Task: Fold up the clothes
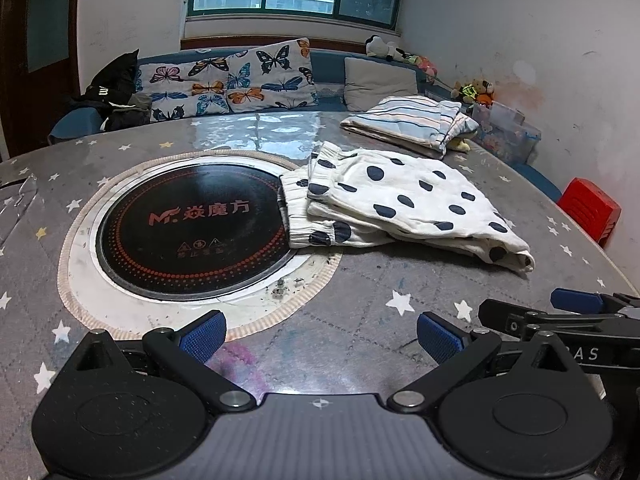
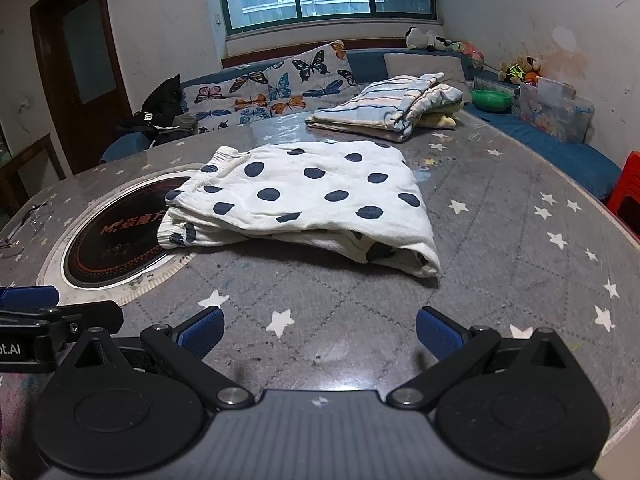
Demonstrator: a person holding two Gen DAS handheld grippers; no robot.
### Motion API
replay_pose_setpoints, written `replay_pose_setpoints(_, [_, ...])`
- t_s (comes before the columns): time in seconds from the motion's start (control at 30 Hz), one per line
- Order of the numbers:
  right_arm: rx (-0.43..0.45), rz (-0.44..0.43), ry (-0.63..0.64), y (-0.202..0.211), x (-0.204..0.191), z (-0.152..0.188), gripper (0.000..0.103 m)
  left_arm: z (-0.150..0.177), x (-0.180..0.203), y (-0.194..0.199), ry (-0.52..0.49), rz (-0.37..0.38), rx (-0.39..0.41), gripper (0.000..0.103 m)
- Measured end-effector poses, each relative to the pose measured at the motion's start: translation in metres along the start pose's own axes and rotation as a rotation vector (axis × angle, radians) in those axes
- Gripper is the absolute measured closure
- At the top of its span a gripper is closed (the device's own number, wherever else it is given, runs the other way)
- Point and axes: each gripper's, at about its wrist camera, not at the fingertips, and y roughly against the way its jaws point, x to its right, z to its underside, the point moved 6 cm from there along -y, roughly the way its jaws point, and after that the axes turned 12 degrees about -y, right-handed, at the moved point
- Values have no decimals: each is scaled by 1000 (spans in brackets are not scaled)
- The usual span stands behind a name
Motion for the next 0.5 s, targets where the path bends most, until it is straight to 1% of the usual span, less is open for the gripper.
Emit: replay_pose_setpoints(0.5, [-17,10,-8,-12,3,-1,0,-3,1,-9,-3,5,-14,0])
